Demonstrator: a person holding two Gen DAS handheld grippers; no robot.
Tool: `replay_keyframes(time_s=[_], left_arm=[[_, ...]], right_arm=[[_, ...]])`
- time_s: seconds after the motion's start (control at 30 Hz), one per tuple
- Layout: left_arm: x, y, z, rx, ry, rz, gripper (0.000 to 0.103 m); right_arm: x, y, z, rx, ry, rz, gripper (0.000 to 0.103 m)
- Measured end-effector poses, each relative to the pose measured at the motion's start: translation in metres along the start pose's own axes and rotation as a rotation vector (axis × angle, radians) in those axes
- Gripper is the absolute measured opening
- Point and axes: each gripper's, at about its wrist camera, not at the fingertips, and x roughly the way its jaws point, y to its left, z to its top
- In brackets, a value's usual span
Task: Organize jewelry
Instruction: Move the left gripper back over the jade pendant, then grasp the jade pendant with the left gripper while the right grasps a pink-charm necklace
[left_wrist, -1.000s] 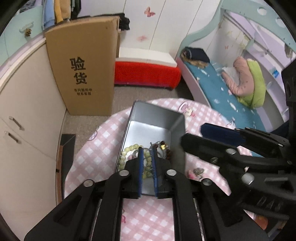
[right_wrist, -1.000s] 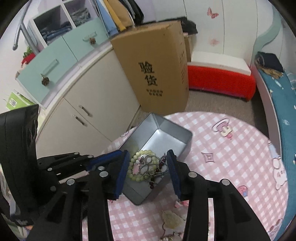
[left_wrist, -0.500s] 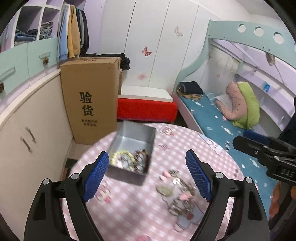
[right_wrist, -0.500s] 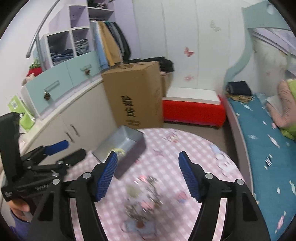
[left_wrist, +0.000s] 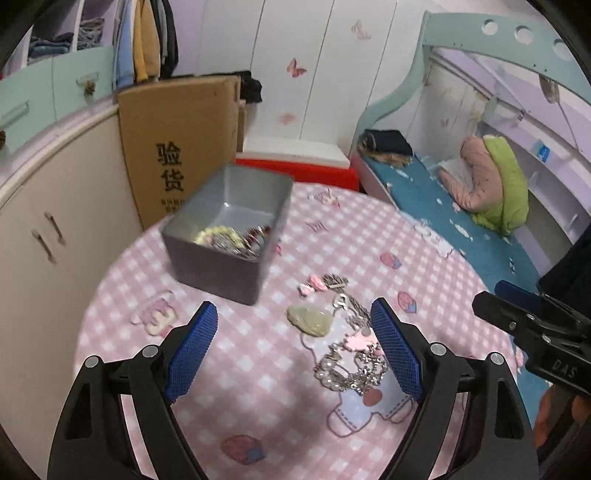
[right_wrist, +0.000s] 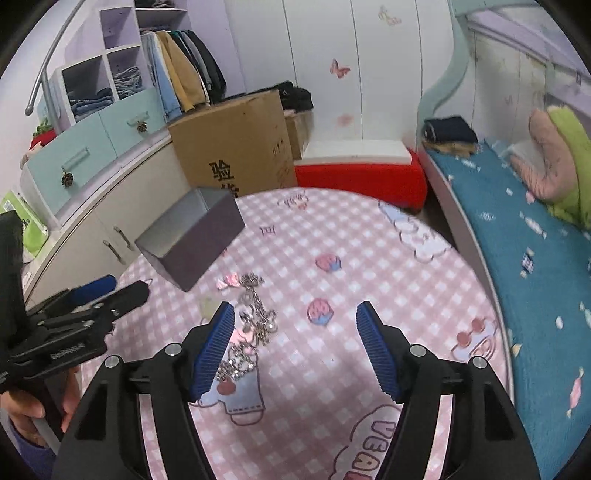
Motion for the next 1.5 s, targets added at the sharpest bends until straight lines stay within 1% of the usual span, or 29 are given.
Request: replay_keyframes(time_s=[0.2,0.33,0.37,0.43,0.47,0.5,0.57,0.6,0.63,0.67,0.87,0.97,1.13,1.2,1.37,1.5], left_arm=[[0.037,-0.019,-0.009,0.007,0.079,0.012,0.082],[0.065,-0.022,-0.01,0.005,0.125,0.053,0.081],[0.071,-0.023,-0.011,0.014,0.137,0.065,0.078],[0.08,-0.023,-0.012,0.027,0.158,0.074,0.061],[0.086,-0.023,-0.013,0.04,0.175,0.077,0.058],[0.087,-0.024,-0.014,0.052,0.171,0.084,0.057],[0.09,-0.025,-0.012,0.065,0.169,0.094,0.056],[0.092,-0.024,-0.012,0.067,0.169,0.095,0.053],[0.092,-0.024,-0.012,0.072,0.166,0.095,0.046],[0.092,-0.025,-0.012,0.084,0.163,0.102,0.043],[0.087,-0.017,-0.014,0.079,0.166,0.076,0.043],[0.076,-0.008,-0.012,0.055,0.157,0.041,0.043],[0.055,0.002,-0.011,0.048,0.132,0.022,0.043],[0.048,0.007,-0.011,0.032,0.128,0.008,0.043],[0.036,0.017,-0.01,0.017,0.111,0.008,0.043],[0.029,0.03,-0.01,-0.011,0.103,-0.007,0.043]], right_arm=[[0.017,-0.019,-0.011,0.026,0.038,0.002,0.067],[0.034,-0.029,-0.017,0.045,0.076,0.018,0.067],[0.037,-0.03,-0.018,0.047,0.083,0.025,0.067],[0.043,-0.032,-0.019,0.046,0.097,0.032,0.067],[0.046,-0.033,-0.02,0.047,0.103,0.034,0.067],[0.048,-0.033,-0.02,0.047,0.108,0.04,0.067],[0.053,-0.032,-0.02,0.04,0.115,0.047,0.067],[0.055,-0.033,-0.02,0.039,0.119,0.047,0.067],[0.057,-0.032,-0.02,0.037,0.124,0.052,0.067],[0.059,-0.031,-0.021,0.033,0.127,0.06,0.067],[0.068,-0.023,-0.023,0.01,0.145,0.058,0.067],[0.068,-0.018,-0.024,-0.004,0.143,0.054,0.067],[0.07,-0.005,-0.021,-0.057,0.134,0.022,0.067],[0.072,0.0,-0.017,-0.069,0.133,0.033,0.067],[0.081,0.024,-0.004,-0.123,0.119,0.052,0.067],[0.098,0.05,0.008,-0.191,0.121,0.098,0.065]])
